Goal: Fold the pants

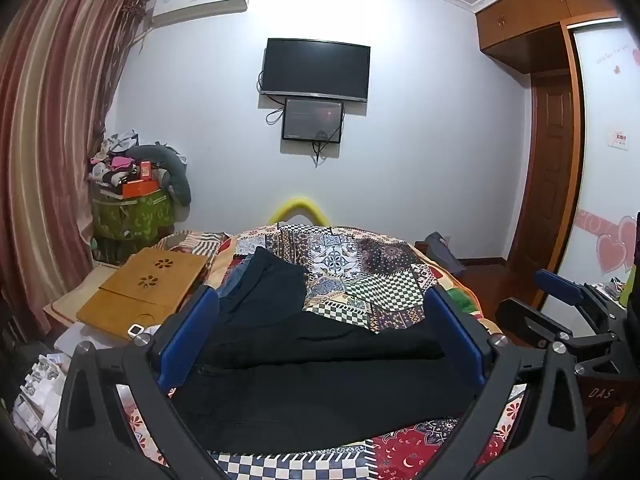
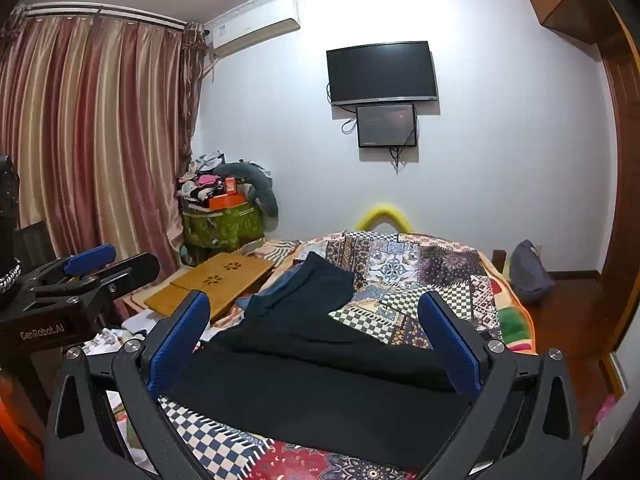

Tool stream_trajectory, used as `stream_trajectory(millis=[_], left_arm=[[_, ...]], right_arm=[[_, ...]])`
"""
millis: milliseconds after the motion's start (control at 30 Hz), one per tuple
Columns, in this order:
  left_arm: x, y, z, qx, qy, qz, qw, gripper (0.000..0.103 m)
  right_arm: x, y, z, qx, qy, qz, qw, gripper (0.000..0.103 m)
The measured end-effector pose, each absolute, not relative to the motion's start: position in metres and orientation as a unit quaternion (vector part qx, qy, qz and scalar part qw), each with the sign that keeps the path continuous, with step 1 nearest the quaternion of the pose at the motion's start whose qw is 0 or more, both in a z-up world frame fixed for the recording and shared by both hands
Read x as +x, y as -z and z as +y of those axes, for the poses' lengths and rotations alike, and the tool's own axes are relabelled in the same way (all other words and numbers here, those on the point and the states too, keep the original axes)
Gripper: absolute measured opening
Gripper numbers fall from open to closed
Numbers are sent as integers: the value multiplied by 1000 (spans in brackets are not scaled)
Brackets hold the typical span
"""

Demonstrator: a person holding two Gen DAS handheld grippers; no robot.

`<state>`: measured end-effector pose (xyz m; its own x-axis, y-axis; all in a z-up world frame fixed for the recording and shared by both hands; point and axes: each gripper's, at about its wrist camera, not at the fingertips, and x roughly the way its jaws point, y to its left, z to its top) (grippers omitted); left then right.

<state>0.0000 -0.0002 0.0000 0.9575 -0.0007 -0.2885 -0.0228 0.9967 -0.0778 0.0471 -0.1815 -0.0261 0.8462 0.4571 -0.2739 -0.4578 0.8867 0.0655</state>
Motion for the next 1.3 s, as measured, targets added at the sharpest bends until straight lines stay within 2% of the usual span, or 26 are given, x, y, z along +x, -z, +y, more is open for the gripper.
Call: stream_trajectory(millis=[1300], left_arm=[[0, 7, -2, -40, -3, 142, 989, 103]], right_arm=[[44, 25, -185, 10, -212, 141, 967, 103]])
